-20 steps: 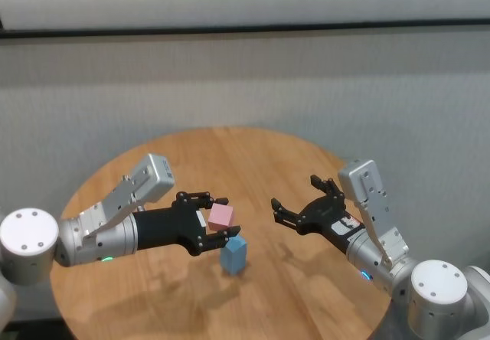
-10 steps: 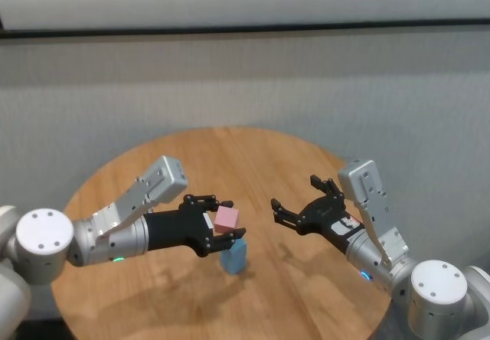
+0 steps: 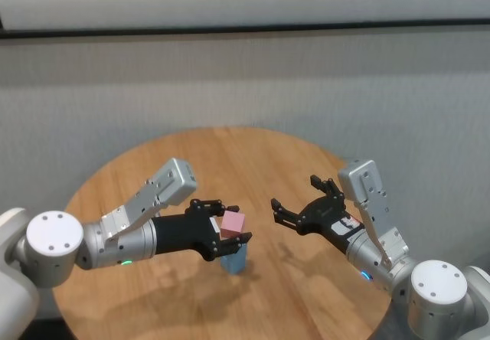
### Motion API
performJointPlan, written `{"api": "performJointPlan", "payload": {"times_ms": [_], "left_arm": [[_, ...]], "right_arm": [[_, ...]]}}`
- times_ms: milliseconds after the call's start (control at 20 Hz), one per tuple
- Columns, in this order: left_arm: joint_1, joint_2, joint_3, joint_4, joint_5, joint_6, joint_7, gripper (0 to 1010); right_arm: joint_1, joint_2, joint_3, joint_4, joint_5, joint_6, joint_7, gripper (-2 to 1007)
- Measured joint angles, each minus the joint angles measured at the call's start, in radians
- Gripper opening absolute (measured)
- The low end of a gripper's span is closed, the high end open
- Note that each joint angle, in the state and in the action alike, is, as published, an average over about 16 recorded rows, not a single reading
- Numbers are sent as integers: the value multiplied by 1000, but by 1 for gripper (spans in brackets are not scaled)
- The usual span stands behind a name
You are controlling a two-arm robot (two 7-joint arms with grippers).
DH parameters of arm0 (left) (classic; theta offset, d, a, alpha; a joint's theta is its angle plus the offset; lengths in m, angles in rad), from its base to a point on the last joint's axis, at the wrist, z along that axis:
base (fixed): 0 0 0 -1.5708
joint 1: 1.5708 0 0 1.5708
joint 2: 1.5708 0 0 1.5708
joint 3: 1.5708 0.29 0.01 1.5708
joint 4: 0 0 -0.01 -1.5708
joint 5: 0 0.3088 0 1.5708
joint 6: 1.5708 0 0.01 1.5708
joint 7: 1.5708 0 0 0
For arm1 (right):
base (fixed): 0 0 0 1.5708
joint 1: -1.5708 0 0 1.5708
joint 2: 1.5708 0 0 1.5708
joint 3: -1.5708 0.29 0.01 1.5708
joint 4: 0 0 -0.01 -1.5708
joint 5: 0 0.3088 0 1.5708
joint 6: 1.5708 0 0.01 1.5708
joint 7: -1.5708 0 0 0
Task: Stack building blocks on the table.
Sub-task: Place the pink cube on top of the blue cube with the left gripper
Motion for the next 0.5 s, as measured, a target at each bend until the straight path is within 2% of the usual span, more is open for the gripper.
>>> {"api": "performJointPlan", "payload": {"times_ms": [500], "left_arm": [[0,-8,15,6,10,23,8,563]], "right_arm": [[0,0,0,0,0,0,0,1003]]}}
